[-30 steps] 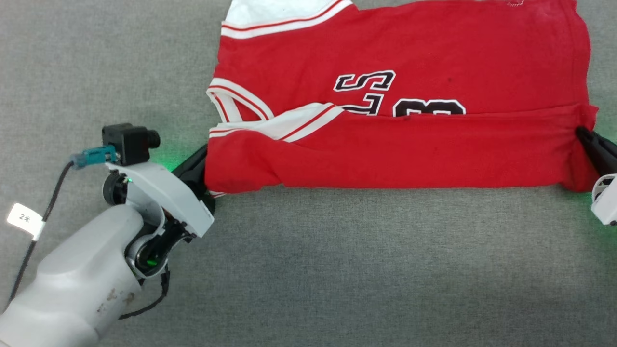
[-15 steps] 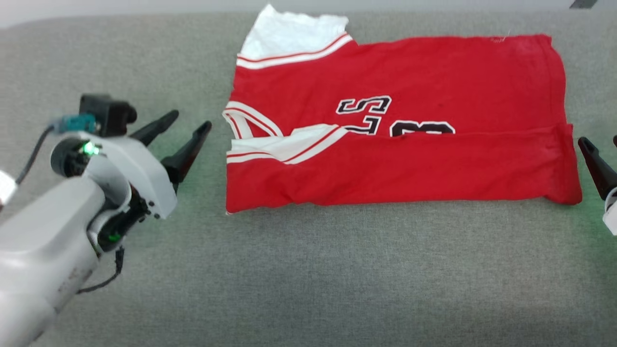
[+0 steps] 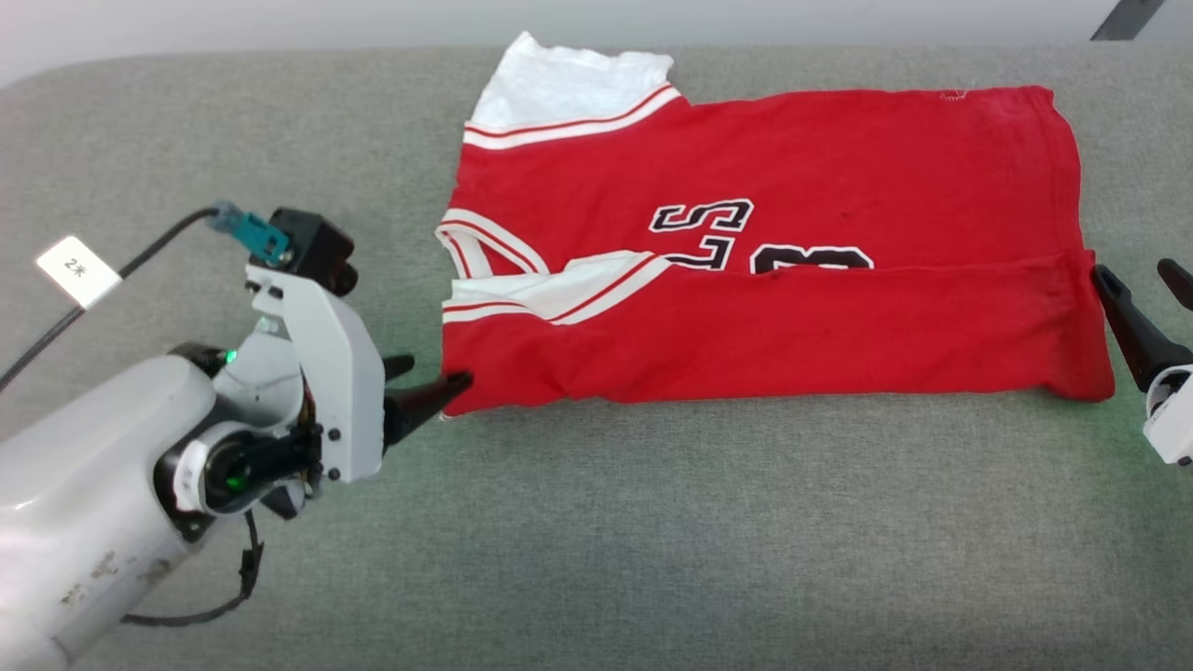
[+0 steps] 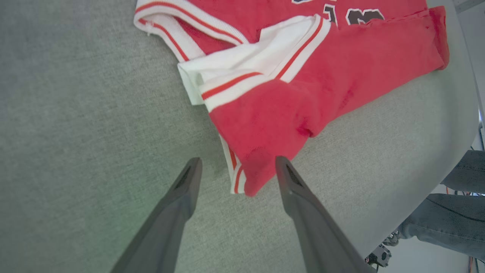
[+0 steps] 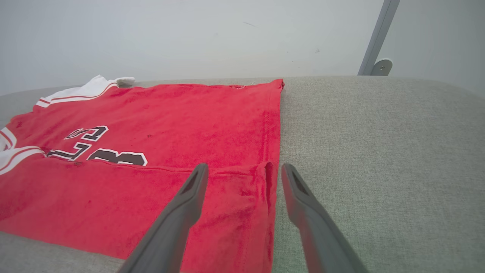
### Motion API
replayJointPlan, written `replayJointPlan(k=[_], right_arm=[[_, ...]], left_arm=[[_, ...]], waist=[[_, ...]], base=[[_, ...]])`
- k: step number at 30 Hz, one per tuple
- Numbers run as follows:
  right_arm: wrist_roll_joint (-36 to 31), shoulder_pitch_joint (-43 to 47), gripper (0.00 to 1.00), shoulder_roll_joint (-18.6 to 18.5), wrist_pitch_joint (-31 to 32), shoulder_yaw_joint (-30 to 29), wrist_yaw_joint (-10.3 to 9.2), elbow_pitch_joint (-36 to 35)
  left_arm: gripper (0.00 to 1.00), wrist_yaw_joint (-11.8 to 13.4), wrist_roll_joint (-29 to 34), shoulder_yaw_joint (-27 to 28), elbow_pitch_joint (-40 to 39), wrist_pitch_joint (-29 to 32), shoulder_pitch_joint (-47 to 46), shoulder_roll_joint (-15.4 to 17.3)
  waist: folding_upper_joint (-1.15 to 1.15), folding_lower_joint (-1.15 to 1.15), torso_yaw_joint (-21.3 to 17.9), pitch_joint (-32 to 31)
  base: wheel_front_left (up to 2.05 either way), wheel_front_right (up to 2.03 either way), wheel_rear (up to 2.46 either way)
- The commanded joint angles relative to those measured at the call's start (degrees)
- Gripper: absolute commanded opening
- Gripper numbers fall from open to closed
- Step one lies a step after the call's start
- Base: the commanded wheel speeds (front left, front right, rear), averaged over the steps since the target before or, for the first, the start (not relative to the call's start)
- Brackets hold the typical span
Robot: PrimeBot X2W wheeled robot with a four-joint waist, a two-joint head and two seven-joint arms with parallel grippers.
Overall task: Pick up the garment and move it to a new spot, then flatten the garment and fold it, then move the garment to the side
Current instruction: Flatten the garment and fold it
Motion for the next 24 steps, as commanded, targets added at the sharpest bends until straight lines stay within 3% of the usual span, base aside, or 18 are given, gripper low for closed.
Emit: replayJointPlan(k=[1, 3, 9, 17, 18, 20, 21, 24], right_arm=[[-0.4, 0.0, 1.0, 0.3, 0.1, -0.3, -0.09, -0.7], [-0.4, -0.1, 1.0, 0.3, 0.3, -0.4, -0.09, -1.3], [-0.6, -0.5, 1.0, 0.4, 0.8, -1.3, -0.09, -2.5], [-1.4, -0.8, 1.0, 0.6, 1.7, -2.3, -0.09, -4.0], [-1.5, -0.9, 1.0, 0.6, 1.9, -2.3, -0.09, -4.2], [-1.7, -0.8, 1.0, 0.6, 2.4, -2.1, -0.09, -4.7], [-1.9, -0.9, 1.0, 0.4, 2.8, -1.8, -0.09, -5.1], [-2.0, -1.2, 1.0, -0.5, 4.7, -0.6, -0.09, -6.2]], left_arm=[[1.0, 0.8, -1.3, -0.1, -0.7, 0.8, 1.0, 0.0], [1.0, 1.3, -2.5, 0.0, -0.3, 1.4, 1.8, -0.1], [1.0, -0.9, -5.1, -0.1, 4.1, 2.7, 3.1, -1.8], [1.0, -3.8, -7.3, -0.8, 13.7, 4.3, 4.1, -6.2], [0.64, -4.3, -7.4, -0.9, 14.5, 4.6, 4.1, -6.6], [0.16, -5.2, -7.6, -1.1, 15.8, 5.1, 4.3, -7.3], [0.0, -5.8, -7.9, -1.1, 16.3, 5.4, 4.5, -7.6], [0.0, -7.5, -8.2, -1.4, 16.9, 6.4, 4.7, -8.2]], waist=[[0.0, 0.0, -0.6, 0.7], [0.0, 0.0, -1.1, 1.2], [0.0, 0.0, -2.3, 2.5], [0.0, 0.0, -3.7, 3.8], [0.0, 0.0, -3.7, 3.9], [0.0, 0.0, -3.8, 3.9], [0.0, 0.0, -3.8, 3.9], [0.0, 0.0, -3.7, 3.8]], base=[[0.0, 0.0, 0.0], [0.0, 0.0, 0.0], [0.0, 0.0, 0.0], [0.0, 0.0, 0.0], [0.0, 0.0, 0.0], [0.0, 0.0, 0.0], [0.0, 0.0, 0.0], [0.0, 0.0, 0.0]])
